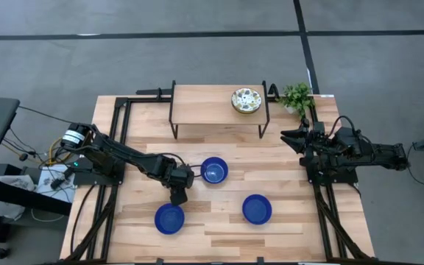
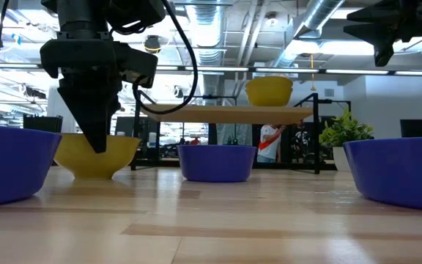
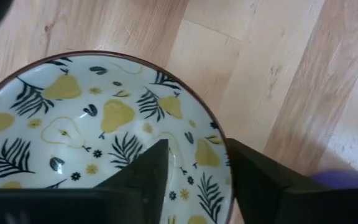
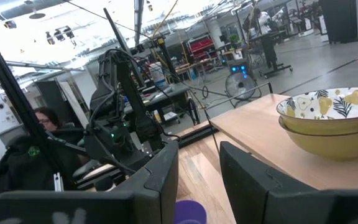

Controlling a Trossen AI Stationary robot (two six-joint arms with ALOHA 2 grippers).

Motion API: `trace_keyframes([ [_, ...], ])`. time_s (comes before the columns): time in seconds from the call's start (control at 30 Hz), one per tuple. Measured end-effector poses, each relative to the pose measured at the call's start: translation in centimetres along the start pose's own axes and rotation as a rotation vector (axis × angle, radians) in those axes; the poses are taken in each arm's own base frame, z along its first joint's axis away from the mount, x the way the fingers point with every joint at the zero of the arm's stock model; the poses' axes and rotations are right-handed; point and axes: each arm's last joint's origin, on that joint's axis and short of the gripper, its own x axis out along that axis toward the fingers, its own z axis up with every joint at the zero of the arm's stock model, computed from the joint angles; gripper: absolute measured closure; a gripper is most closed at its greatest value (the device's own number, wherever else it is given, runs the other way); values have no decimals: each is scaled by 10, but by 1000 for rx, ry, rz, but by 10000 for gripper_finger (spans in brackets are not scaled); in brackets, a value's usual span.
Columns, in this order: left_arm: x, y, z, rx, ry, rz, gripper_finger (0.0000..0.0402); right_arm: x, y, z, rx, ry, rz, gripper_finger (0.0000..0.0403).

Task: Pick & Place Mini bowls
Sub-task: Stack the yellow patterned bowl on top of the stacked yellow patterned bowl on the shelf

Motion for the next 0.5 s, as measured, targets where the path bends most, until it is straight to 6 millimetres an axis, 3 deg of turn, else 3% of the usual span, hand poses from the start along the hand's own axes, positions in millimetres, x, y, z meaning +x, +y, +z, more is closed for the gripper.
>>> trace_keyframes([
  [0.33, -3, -1, 0, 1, 8, -18, 375, 0, 0, 0, 0, 0, 0, 296],
  [0.5, -10, -2, -2, 12, -16, -33, 378, 0, 0, 0, 0, 0, 0, 296],
])
